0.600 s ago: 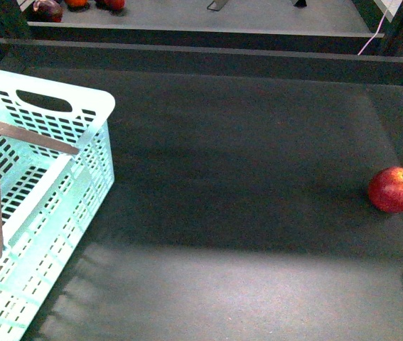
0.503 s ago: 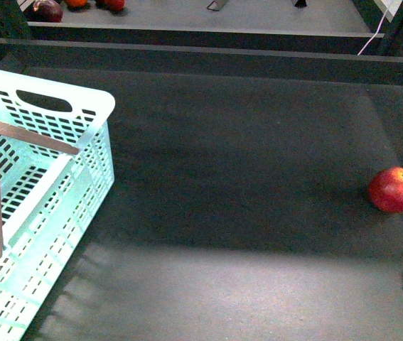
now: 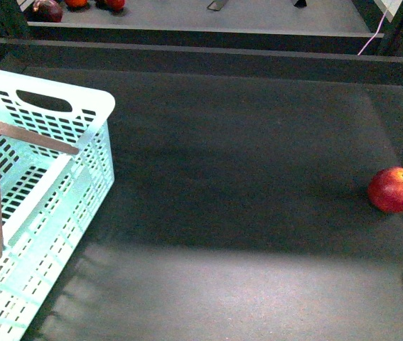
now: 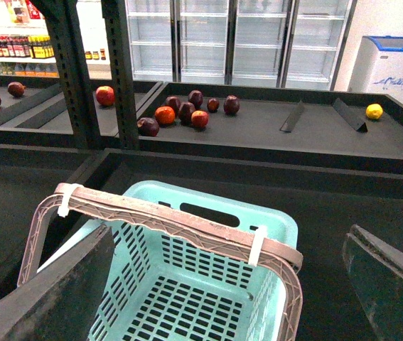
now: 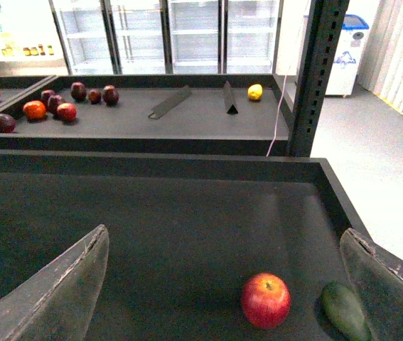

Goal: Pick apple with right arm and hold basket with left

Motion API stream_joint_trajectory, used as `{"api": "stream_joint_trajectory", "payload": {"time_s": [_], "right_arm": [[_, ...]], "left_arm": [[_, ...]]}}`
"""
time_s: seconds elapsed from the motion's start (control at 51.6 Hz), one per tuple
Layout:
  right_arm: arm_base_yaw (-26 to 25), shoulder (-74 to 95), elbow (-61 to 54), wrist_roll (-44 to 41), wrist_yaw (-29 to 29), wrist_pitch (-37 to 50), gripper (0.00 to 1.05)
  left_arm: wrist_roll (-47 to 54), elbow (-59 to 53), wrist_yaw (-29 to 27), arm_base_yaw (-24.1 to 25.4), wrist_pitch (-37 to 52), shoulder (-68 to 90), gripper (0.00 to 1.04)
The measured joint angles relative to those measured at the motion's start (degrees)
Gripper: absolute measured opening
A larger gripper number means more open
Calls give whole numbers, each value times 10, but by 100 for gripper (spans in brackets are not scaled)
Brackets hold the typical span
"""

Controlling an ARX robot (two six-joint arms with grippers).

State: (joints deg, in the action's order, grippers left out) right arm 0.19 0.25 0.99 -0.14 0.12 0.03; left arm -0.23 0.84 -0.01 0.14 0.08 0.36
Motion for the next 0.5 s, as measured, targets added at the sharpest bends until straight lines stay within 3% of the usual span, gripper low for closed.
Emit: {"api": "stream_joint_trajectory", "payload": {"time_s": [0.174, 0.232, 0.31, 0.503], "right_arm": [[0, 0, 0, 0, 0, 0, 96], [0, 0, 0, 0, 0, 0, 96], [0, 0, 0, 0, -1, 0, 96], [0, 0, 0, 0, 0, 0, 96]], "left_arm": [[-3, 1, -6, -2, -4, 2, 98], [-71, 37, -82, -21, -99, 48, 98], [-154, 66, -105, -13, -164, 119, 98], [-251, 88, -49, 47, -57, 254, 98]]}}
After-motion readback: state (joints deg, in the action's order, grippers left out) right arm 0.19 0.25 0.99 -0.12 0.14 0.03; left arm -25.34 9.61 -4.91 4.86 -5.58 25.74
